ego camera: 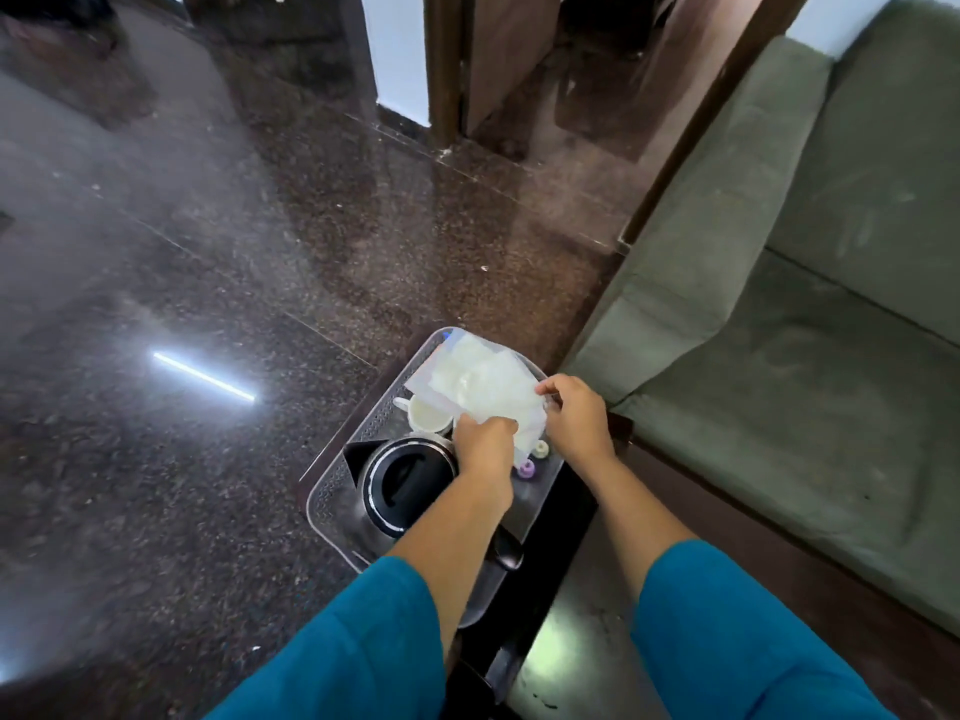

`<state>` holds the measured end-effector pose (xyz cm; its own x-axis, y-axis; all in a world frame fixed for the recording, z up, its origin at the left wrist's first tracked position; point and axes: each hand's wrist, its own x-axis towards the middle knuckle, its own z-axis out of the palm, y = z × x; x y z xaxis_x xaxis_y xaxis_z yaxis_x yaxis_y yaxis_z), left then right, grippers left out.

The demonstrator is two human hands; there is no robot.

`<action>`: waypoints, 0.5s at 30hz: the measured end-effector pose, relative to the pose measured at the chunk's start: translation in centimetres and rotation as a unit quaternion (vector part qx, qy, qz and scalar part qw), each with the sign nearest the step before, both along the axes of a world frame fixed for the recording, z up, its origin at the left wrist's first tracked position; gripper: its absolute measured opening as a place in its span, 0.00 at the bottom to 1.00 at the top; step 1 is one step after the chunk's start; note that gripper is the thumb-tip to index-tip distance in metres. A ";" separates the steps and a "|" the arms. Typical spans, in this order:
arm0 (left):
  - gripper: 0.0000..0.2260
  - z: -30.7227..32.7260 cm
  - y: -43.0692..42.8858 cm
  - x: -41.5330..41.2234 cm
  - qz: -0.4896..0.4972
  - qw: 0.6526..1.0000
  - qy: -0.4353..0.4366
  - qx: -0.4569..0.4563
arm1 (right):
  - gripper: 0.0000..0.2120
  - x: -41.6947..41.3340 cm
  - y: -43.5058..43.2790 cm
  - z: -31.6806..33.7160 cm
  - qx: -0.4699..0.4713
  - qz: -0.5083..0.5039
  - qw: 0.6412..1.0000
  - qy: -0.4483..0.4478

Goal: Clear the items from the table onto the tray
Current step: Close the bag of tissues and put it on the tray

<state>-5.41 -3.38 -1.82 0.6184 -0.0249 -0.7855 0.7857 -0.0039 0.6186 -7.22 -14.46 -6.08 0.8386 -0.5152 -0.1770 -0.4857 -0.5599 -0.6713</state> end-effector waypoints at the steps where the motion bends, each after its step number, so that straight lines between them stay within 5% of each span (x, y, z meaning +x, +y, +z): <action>1: 0.17 -0.4 -0.3 0.3 0.015 1.000 0.008 0.000 | 0.13 0.6 0.1 -0.5 -0.005 0.004 1.000 -0.001; 7: 0.22 -4.3 -2.2 2.9 0.098 0.993 0.047 0.041 | 0.16 3.8 0.2 -3.2 -0.024 0.027 0.999 0.035; 15: 0.26 -7.4 -2.6 3.7 0.054 0.998 0.026 0.024 | 0.20 4.8 -0.3 -5.1 -0.046 0.063 0.990 0.120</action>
